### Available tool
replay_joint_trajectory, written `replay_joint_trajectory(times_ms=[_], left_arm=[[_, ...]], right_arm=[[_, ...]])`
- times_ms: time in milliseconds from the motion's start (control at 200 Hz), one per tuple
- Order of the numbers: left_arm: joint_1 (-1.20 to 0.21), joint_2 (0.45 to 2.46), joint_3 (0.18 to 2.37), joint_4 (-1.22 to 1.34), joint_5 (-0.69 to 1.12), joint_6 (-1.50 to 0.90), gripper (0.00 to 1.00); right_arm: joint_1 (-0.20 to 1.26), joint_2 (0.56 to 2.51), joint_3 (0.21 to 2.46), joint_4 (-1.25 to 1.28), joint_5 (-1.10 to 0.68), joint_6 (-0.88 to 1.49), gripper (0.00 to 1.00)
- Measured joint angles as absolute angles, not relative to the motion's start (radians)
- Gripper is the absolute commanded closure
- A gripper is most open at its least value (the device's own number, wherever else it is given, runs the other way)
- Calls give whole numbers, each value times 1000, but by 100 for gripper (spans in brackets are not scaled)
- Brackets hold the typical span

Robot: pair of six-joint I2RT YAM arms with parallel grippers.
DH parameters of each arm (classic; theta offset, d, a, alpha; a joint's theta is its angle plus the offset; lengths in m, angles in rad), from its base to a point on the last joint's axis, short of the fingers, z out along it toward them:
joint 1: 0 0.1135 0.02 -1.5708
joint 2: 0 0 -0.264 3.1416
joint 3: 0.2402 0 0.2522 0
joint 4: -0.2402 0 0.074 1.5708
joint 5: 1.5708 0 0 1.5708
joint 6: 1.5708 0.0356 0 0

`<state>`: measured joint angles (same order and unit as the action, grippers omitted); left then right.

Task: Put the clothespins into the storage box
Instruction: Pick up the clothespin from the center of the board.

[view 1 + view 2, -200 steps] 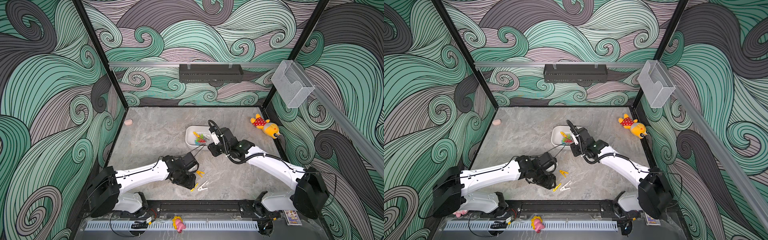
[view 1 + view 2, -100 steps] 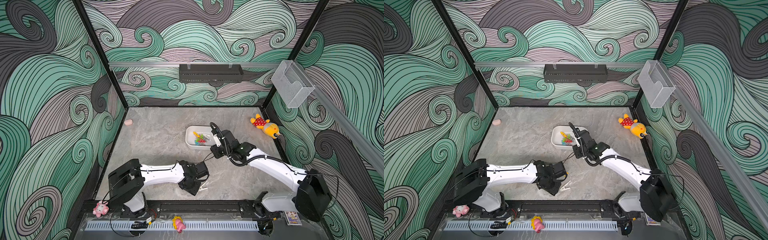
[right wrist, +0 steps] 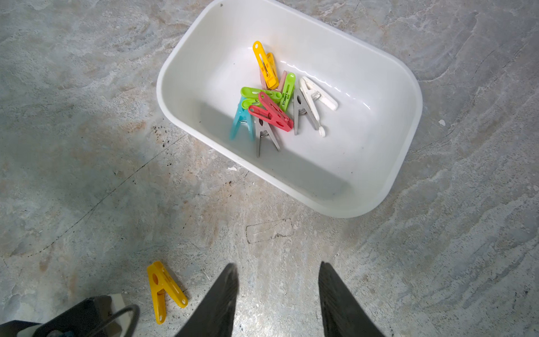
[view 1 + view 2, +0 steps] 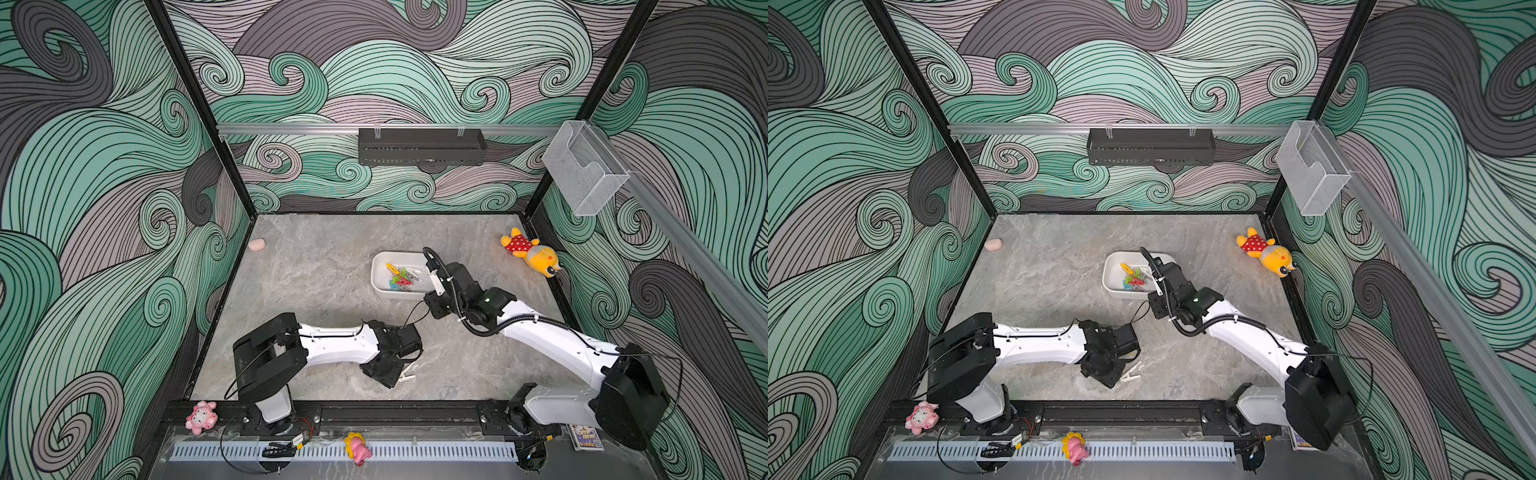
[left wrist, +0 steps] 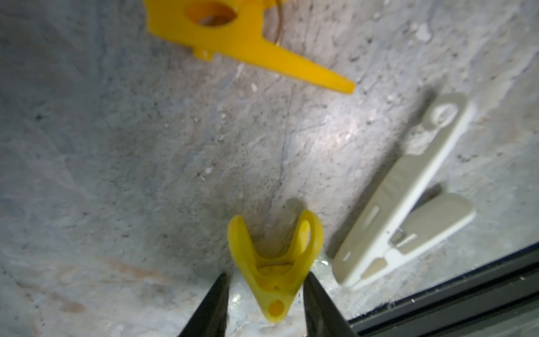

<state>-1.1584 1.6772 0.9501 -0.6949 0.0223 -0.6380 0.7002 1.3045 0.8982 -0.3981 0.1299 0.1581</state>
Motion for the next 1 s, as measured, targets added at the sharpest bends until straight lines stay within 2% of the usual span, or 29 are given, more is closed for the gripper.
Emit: replay_joint_trajectory(times_ms=[85, 325, 685, 880, 1000], left_arm=[[-1160, 1682, 954, -696, 22, -639, 62], [-1162, 1687, 960, -705, 21, -655, 77], [-1169, 1670, 960, -746, -23, -700, 78], [-1148, 1564, 960, -766, -39, -726, 78], [-1078, 1484, 960, -762, -24, -730, 78]], right_arm=[[700, 1297, 889, -400, 142, 155, 52], [700, 1267, 866, -398, 158, 149, 52], [700, 1254, 859, -397, 159, 146, 52], [700, 1198, 859, -401, 159, 155, 52], [700, 1172, 860, -408, 159, 166, 52]])
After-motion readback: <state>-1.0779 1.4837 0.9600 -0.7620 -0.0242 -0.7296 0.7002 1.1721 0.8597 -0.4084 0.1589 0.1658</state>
